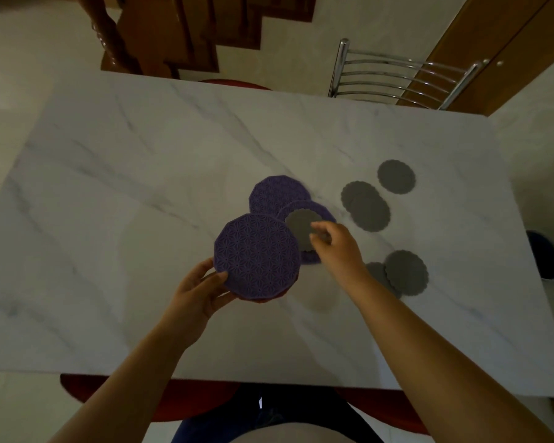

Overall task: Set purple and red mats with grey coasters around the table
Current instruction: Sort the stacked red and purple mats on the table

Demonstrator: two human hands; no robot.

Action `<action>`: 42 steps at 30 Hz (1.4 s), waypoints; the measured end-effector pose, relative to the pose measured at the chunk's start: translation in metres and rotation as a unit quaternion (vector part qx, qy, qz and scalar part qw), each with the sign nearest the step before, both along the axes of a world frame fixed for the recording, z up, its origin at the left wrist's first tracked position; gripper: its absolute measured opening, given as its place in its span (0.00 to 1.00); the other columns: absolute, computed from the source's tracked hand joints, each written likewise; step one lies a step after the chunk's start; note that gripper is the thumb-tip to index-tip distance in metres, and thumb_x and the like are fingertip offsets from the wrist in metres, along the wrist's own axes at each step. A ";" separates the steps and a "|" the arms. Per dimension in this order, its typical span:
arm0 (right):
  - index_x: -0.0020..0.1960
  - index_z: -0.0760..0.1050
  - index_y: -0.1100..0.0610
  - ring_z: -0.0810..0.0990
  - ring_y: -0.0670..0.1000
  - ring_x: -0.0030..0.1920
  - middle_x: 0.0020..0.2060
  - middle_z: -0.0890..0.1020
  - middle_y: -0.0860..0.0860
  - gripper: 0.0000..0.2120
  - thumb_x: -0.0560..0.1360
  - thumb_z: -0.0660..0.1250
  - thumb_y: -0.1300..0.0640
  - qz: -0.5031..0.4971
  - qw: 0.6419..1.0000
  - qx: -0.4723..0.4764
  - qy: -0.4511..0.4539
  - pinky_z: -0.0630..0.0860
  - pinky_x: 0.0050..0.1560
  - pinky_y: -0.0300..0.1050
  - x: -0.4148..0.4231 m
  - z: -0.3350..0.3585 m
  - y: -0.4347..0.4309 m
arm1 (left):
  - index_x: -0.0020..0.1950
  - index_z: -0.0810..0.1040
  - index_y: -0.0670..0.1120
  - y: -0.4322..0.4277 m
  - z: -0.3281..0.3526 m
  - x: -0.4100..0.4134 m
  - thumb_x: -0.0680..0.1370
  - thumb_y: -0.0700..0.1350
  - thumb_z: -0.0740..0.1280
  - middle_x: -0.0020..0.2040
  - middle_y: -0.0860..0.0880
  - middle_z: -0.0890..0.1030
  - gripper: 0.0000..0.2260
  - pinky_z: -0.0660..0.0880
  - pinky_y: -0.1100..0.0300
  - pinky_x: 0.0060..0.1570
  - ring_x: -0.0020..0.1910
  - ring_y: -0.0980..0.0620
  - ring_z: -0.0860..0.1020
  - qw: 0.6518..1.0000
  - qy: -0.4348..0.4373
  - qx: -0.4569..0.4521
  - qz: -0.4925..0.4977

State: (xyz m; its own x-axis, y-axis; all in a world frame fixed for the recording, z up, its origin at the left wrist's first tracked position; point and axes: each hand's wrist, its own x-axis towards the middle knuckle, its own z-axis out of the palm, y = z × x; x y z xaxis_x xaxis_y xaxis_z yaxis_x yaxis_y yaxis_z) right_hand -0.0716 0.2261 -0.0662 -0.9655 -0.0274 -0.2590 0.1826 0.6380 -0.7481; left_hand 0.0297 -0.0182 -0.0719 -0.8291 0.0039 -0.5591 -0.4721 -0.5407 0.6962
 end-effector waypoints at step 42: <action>0.68 0.70 0.56 0.73 0.61 0.62 0.63 0.76 0.60 0.24 0.73 0.67 0.55 -0.060 0.966 0.251 -0.021 0.72 0.62 0.53 -0.079 -0.018 0.090 | 0.56 0.78 0.46 0.002 -0.005 -0.011 0.77 0.33 0.59 0.46 0.47 0.86 0.13 0.82 0.56 0.41 0.42 0.50 0.85 0.999 -0.031 0.000 0.044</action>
State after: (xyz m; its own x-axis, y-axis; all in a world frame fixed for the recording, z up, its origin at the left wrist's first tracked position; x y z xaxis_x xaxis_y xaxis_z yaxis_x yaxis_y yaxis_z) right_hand -0.1508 0.3162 -0.0841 -0.9421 0.2233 -0.2501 0.3014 0.8909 -0.3399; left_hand 0.0191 -0.0158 -0.0768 -0.7905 -0.0678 -0.6087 -0.4643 -0.5818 0.6678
